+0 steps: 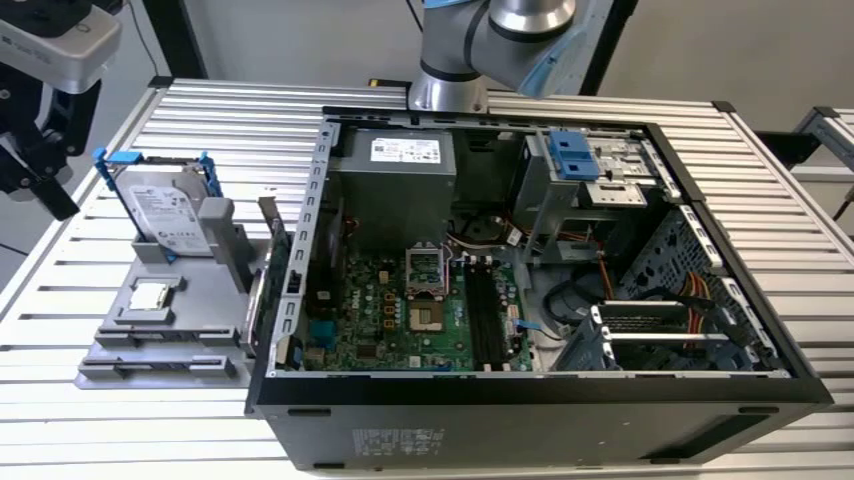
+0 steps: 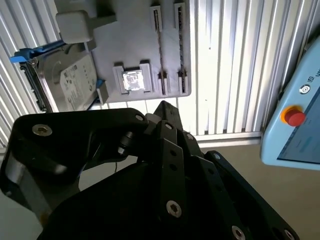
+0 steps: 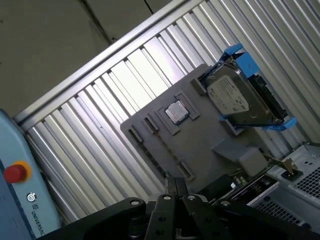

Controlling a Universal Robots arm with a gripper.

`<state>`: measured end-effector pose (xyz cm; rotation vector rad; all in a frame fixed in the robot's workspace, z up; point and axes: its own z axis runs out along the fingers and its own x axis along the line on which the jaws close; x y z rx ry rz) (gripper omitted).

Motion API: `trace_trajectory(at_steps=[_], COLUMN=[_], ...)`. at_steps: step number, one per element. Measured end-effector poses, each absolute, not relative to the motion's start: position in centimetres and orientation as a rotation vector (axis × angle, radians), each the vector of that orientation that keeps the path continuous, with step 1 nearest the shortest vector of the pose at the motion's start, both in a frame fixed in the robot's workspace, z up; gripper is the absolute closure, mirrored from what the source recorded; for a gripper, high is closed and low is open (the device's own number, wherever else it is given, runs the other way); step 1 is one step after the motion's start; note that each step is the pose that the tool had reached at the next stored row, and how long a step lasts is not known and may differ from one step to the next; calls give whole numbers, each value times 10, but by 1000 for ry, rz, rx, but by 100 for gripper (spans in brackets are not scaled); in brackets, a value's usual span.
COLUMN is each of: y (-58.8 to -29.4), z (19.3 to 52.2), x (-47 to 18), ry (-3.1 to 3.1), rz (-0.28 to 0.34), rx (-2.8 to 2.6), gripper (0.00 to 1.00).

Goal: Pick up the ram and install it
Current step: 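Pick up the ram and move it above insertion slot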

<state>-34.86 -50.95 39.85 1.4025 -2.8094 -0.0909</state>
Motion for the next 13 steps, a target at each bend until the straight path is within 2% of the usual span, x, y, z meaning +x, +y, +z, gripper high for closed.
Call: trace_trajectory(at_steps=[13], y=[-509], z=[398], x=[-349], ry=[-2761], rz=[-89], rx=[1491], gripper=[100])
